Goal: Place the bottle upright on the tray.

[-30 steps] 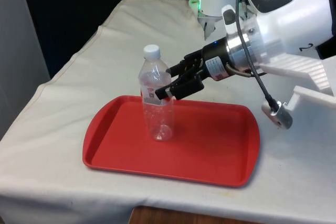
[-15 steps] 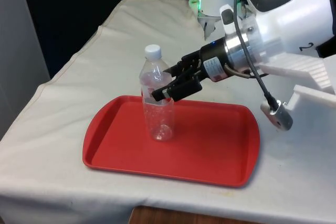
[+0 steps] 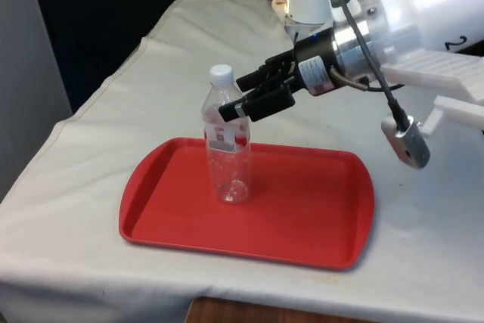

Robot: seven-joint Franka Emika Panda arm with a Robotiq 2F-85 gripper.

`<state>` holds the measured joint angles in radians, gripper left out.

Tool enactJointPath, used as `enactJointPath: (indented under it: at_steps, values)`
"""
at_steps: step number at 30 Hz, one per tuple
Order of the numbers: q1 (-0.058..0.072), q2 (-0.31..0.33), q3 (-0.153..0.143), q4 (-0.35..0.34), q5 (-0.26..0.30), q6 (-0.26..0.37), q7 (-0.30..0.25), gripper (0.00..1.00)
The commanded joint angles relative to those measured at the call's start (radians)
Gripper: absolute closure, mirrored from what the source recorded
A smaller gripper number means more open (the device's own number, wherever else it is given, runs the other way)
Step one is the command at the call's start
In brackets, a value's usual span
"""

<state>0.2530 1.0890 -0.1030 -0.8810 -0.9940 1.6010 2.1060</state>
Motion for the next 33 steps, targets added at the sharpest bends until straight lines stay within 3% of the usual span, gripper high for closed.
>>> enactJointPath:
  at_steps: [1, 16, 33]
  values:
    - [0.003, -0.002, -0.001, 0.008, 0.001, -0.014, -0.006, 0.00]
    - [0.020, -0.007, 0.005, 0.093, 0.000, -0.107, -0.050, 0.00]
    - [0.028, -0.008, 0.004, 0.184, -0.004, -0.187, -0.102, 0.00]
